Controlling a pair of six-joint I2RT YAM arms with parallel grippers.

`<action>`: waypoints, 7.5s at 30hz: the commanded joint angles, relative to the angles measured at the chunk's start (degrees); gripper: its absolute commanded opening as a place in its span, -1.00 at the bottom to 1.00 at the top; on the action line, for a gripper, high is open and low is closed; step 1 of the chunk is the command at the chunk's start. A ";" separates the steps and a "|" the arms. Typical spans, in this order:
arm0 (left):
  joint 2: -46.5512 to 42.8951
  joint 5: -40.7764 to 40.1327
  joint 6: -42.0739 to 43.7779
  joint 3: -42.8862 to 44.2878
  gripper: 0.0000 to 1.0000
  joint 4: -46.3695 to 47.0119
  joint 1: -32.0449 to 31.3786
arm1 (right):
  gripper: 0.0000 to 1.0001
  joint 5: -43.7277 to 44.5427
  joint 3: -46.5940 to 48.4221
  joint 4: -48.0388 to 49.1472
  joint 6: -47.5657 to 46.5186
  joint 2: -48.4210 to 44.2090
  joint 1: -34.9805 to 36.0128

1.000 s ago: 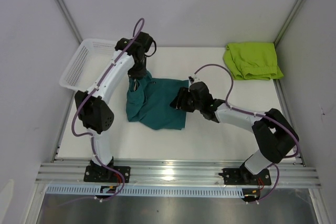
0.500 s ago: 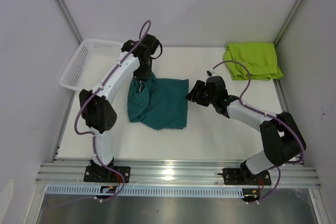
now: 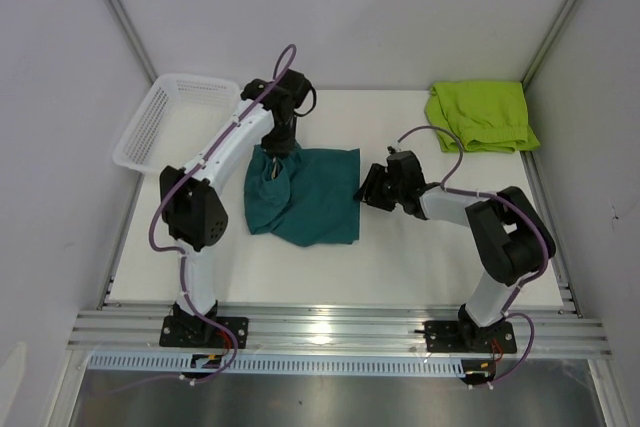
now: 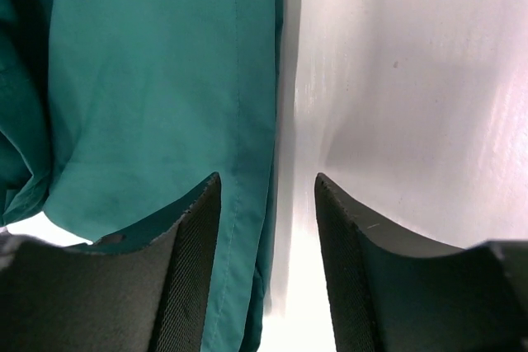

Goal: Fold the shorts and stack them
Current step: Fold the shorts

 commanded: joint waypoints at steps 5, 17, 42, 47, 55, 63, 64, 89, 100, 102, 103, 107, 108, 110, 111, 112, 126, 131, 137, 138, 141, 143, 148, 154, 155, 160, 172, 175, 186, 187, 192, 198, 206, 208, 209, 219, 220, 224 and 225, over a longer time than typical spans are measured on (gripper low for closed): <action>0.16 0.47 -0.57 1.16 -1.00 0.34 -1.28 | -0.04 -2.70 2.45 4.05 0.08 2.86 0.02; -0.72 1.27 -0.40 -1.22 -1.00 1.75 -3.30 | -0.21 -2.79 2.36 4.93 0.26 4.53 0.64; 0.07 9.98 -1.54 1.93 -0.87 5.54 -5.32 | -0.46 -1.56 2.89 4.49 -0.09 6.11 2.66; 0.60 4.88 -1.19 6.16 -0.87 -0.35 -5.23 | -0.46 -1.39 3.06 4.31 -0.18 6.20 2.66; -0.46 8.73 -0.14 4.33 -0.74 0.95 -5.76 | -0.46 -1.47 3.42 4.31 0.08 6.38 2.83; -0.80 23.22 2.15 -2.43 0.81 11.04 -5.76 | -0.45 -0.86 3.68 3.61 -0.18 5.85 2.75; -0.89 24.46 2.24 -2.80 0.99 11.50 -5.76 | -0.45 -0.86 3.59 3.69 -0.18 5.76 2.57; -25.93 24.93 2.77 -28.36 0.99 23.20 3.73 | 0.00 -6.04 3.41 1.41 -0.62 -4.87 -1.65; -36.05 12.17 1.63 -41.64 0.99 27.76 -5.04 | 0.02 -12.28 10.88 1.85 -1.23 0.92 -2.18; -35.35 11.03 0.49 -42.78 0.98 28.55 -6.20 | 0.02 -12.46 12.20 1.76 -1.15 2.33 -2.35; -35.00 11.02 0.22 -42.88 0.98 29.08 -7.16 | 0.02 -12.72 12.47 1.85 -1.06 2.68 -2.35; -32.28 7.87 -1.36 -42.01 0.98 30.14 -10.59 | 0.04 -14.48 13.08 3.86 1.13 4.27 -2.35; -30.71 6.73 -1.62 -41.65 0.99 29.79 -11.12 | 0.04 -14.92 13.26 4.31 1.49 4.53 -2.26; -29.46 4.35 -2.33 -40.15 0.98 29.00 -12.00 | 0.06 -15.88 13.61 5.10 2.02 5.50 -2.26; -29.20 4.26 -2.33 -40.24 0.98 29.26 -12.09 | 0.06 -16.15 13.87 5.19 2.11 5.93 -2.18; -29.20 4.34 -2.42 -40.50 0.99 29.61 -12.18 | 0.07 -16.24 14.31 5.36 2.19 6.37 -2.17; -32.45 2.85 -1.72 -42.26 0.99 28.82 -12.00 | 0.07 -19.14 16.07 11.86 5.09 15.95 -0.59; -32.19 3.11 -1.80 -42.09 0.98 28.82 -11.83 | 0.04 -20.90 15.63 15.30 6.59 16.75 0.02; -31.66 3.64 -1.80 -42.87 0.99 29.43 -11.74 | -0.02 -21.42 16.07 16.52 7.11 16.22 1.16; -31.57 3.64 -1.80 -43.05 0.98 29.44 -11.56 | -0.03 -21.86 15.98 17.22 7.90 16.31 1.25; -31.83 3.81 -1.80 -44.02 0.99 29.78 -11.21 | -0.03 -23.00 15.90 18.99 9.05 16.75 1.43; -32.62 4.43 -1.98 -44.72 0.99 30.05 -10.77 | -0.03 -22.65 16.51 18.38 8.70 17.36 1.60; -34.20 4.96 -1.89 -45.51 0.99 30.23 -9.81 | -0.35 -23.79 16.60 20.91 10.89 19.30 1.60; -36.14 5.66 -1.37 -47.97 0.99 30.84 -8.31 | -0.69 -22.75 17.21 20.22 10.81 19.30 2.22; -36.31 6.01 -1.28 -47.98 0.99 31.19 -7.79 | -0.75 -22.65 17.21 20.22 10.72 19.04 2.22; -37.28 6.36 -1.01 -48.77 0.98 31.02 -6.47 | -1.00 -21.86 15.90 20.57 10.90 16.49 2.48; -36.76 6.80 -0.84 -51.75 0.98 32.68 -2.51 | -1.00 -3.77 0.19 19.77 5.27 -2.05 8.46; -35.79 7.15 -1.10 -53.07 0.99 34.35 -2.42 | -1.00 1.07 -3.17 20.31 6.41 -4.25 9.25; -31.48 6.72 -2.33 -54.30 0.99 37.78 -2.25 | -1.00 3.71 -3.27 20.05 9.31 6.46 7.85; -31.13 6.72 -2.33 -54.22 0.99 38.05 -2.25 | -1.00 4.41 -3.18 19.52 9.40 7.16 7.85; -28.94 6.45 -2.86 -54.48 0.98 40.50 -2.25 | -0.86 5.21 -3.44 18.20 9.58 8.57 7.50; -27.52 8.30 -3.03 -56.58 0.99 44.11 -2.51 | 0.34 -1.99 -4.14 19.95 8.17 4.54 4.95; -27.97 4.78 -2.68 -58.52 0.99 45.43 -4.00 | 0.56 -16.85 -5.98 24.00 7.56 -0.20 -0.68; -27.88 4.78 -2.59 -59.14 0.99 45.61 -4.00 | 0.57 -18.95 -6.25 24.35 6.86 -1.00 -1.29; -27.96 4.61 -2.59 -59.05 0.99 45.43 -4.00 | 0.57 -19.14 -6.43 24.00 6.68 -1.44 -1.47; -32.80 8.47 -1.89 -60.63 0.98 47.45 -4.09 | 0.60 -19.75 -10.03 21.45 4.30 -4.52 -6.30; -33.23 9.08 -1.63 -60.72 0.98 47.80 -4.09 | 0.61 -20.10 -10.64 21.71 4.04 -4.61 -6.57; -32.98 9.35 -0.75 -62.73 0.99 48.68 -4.62 | 0.76 -21.07 -12.22 23.46 3.43 -3.91 -7.10; -32.89 9.26 -0.92 -63.09 0.98 49.03 -4.71 | 0.80 -21.51 -12.49 24.17 3.86 -3.56 -7.36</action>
